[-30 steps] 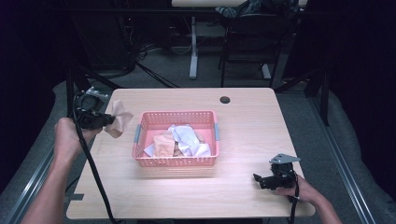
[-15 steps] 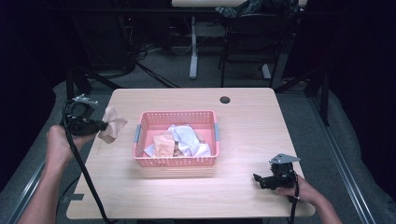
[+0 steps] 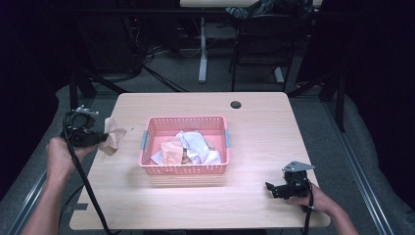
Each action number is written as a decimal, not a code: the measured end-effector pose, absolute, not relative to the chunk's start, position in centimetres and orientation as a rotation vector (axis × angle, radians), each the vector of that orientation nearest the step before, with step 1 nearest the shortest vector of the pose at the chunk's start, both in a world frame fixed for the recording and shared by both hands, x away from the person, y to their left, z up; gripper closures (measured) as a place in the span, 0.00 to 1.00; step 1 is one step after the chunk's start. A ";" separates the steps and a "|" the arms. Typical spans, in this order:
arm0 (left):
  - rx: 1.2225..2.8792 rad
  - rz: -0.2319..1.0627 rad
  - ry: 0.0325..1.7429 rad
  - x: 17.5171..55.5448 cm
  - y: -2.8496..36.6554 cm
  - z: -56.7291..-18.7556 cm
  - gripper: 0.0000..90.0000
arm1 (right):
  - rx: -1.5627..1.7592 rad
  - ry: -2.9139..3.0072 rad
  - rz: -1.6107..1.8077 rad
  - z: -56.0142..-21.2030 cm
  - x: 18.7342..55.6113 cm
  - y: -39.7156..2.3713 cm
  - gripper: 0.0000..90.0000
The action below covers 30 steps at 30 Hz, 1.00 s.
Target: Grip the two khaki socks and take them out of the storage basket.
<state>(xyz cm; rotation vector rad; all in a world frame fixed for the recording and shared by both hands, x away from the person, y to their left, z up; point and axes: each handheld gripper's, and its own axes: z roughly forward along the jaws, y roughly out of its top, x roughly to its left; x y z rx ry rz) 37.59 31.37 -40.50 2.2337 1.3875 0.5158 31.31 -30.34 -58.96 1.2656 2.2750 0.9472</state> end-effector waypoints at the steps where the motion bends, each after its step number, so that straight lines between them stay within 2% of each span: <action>1: 2.229 0.506 1.397 37.7 31.5 -40.9 0.96 | 1.266 2.275 0.948 -59.0 31.3 -30.3 0.00; 17: 2.240 0.428 1.495 38.5 31.6 -46.8 0.96 | 1.264 2.278 0.945 -58.9 31.3 -30.4 0.00; 30: 2.226 0.445 1.560 39.9 30.6 -50.5 0.96 | 1.263 2.278 0.946 -59.0 31.3 -30.4 0.00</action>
